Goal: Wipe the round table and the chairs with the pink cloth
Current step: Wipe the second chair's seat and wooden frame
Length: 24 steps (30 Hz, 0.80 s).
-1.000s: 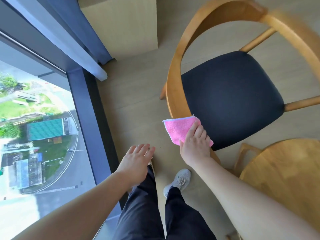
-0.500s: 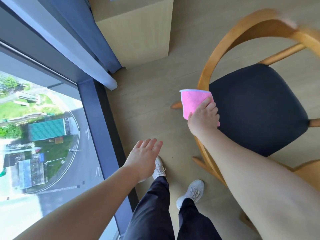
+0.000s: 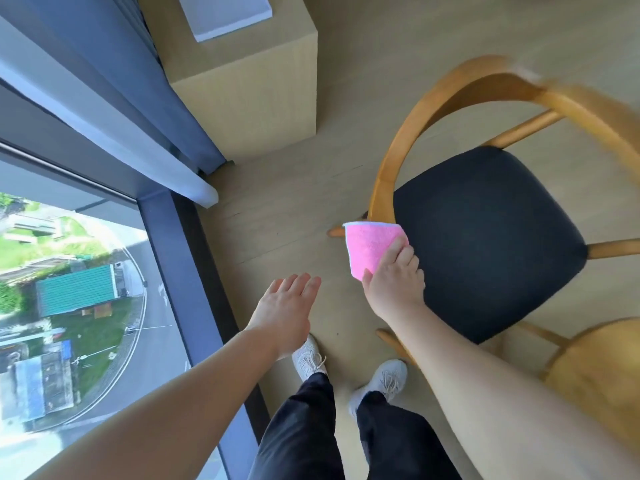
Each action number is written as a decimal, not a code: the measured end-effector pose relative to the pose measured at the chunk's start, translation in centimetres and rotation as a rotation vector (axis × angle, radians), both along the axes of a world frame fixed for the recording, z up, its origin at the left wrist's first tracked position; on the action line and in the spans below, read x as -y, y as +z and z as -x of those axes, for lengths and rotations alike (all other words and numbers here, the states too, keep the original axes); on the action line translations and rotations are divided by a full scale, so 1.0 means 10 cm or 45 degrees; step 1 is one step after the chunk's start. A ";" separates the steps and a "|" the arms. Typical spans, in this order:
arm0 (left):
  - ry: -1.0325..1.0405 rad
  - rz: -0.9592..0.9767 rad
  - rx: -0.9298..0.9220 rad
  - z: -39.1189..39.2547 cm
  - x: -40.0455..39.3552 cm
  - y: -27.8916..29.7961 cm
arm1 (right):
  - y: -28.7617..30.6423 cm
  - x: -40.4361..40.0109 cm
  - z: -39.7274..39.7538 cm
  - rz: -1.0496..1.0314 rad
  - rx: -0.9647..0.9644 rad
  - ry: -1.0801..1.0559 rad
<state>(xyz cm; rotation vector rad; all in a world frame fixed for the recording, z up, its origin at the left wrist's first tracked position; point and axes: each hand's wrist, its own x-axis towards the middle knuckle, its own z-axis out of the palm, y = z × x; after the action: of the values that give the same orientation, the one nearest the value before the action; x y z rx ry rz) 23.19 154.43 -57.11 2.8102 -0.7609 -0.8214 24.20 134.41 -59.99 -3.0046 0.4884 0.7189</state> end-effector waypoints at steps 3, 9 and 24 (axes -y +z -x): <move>0.007 0.003 0.024 -0.09 0.17 0.04 | 0.01 0.08 0.17 -0.031 -0.033 0.046; 0.186 -0.005 0.085 -0.19 0.40 0.09 | 0.00 0.08 0.09 -0.068 -0.063 0.043; -0.084 -0.021 0.082 -2.03 -0.02 0.01 | -0.06 0.05 -1.91 -0.096 0.008 -0.449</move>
<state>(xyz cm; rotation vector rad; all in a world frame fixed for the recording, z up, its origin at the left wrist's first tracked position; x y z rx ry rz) 43.53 154.59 -57.06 2.8523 -0.8651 -0.7534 43.32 133.90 -60.56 -2.7403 0.9352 0.6798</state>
